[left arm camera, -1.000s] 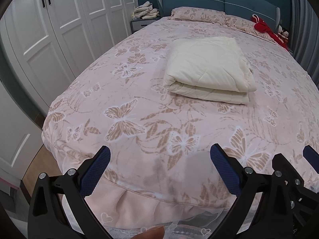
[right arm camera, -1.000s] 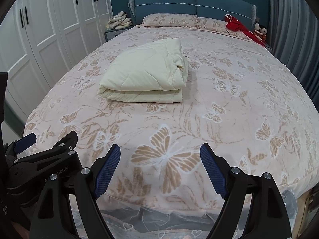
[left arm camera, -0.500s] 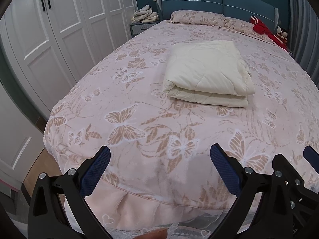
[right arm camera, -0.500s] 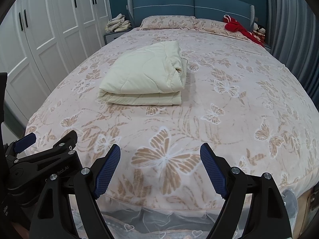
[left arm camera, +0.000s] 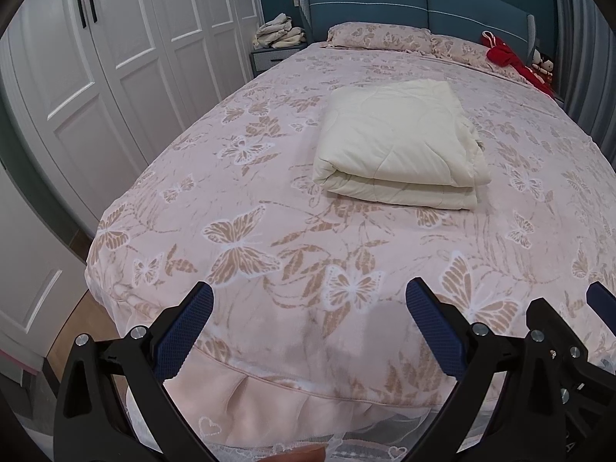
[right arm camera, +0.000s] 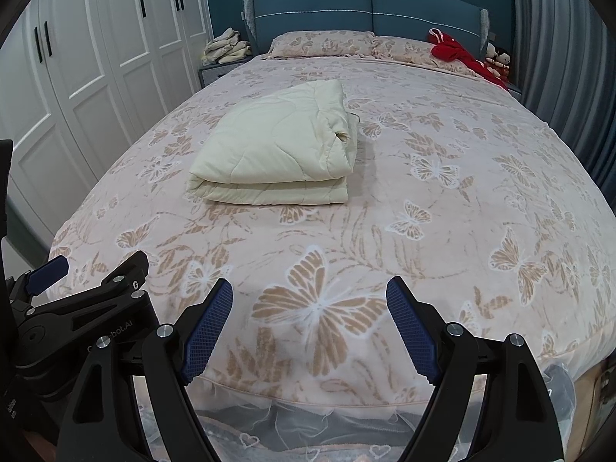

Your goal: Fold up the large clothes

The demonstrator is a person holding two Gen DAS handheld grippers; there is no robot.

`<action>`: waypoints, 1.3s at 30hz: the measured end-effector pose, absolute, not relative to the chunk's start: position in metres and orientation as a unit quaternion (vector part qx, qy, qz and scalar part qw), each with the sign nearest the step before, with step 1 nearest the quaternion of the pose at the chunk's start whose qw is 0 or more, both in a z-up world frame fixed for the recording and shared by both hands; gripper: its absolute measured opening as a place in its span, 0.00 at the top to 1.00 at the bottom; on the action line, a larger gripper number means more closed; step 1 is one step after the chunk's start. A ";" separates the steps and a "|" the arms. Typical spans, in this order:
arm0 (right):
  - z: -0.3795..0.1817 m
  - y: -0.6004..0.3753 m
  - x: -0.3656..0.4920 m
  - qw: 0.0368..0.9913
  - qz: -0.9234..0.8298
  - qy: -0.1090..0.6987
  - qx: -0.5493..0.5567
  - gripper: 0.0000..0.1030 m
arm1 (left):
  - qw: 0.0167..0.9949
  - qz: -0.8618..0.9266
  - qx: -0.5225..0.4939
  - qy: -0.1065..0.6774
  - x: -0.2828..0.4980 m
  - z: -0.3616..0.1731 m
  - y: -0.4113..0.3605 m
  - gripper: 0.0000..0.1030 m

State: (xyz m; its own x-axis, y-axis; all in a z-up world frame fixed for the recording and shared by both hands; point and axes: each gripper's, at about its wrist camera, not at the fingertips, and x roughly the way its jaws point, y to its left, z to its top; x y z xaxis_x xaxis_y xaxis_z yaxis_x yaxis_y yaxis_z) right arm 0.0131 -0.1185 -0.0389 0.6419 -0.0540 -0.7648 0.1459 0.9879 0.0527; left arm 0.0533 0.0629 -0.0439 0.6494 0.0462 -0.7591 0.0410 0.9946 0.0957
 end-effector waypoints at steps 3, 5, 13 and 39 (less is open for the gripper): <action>-0.039 -0.119 0.013 0.905 -0.055 0.419 0.055 0.22 | 0.907 -0.001 0.054 0.417 0.056 -0.042 0.063 0.05; -0.038 -0.118 0.013 0.904 -0.058 0.419 0.057 0.22 | 0.907 -0.001 0.054 0.417 0.056 -0.041 0.063 0.05; -0.038 -0.120 0.014 0.905 -0.057 0.419 0.057 0.22 | 0.909 -0.003 0.057 0.413 0.060 -0.039 0.064 0.05; -0.037 -0.122 0.014 0.905 -0.056 0.417 0.058 0.22 | 0.915 -0.008 0.065 0.399 0.062 -0.034 0.066 0.05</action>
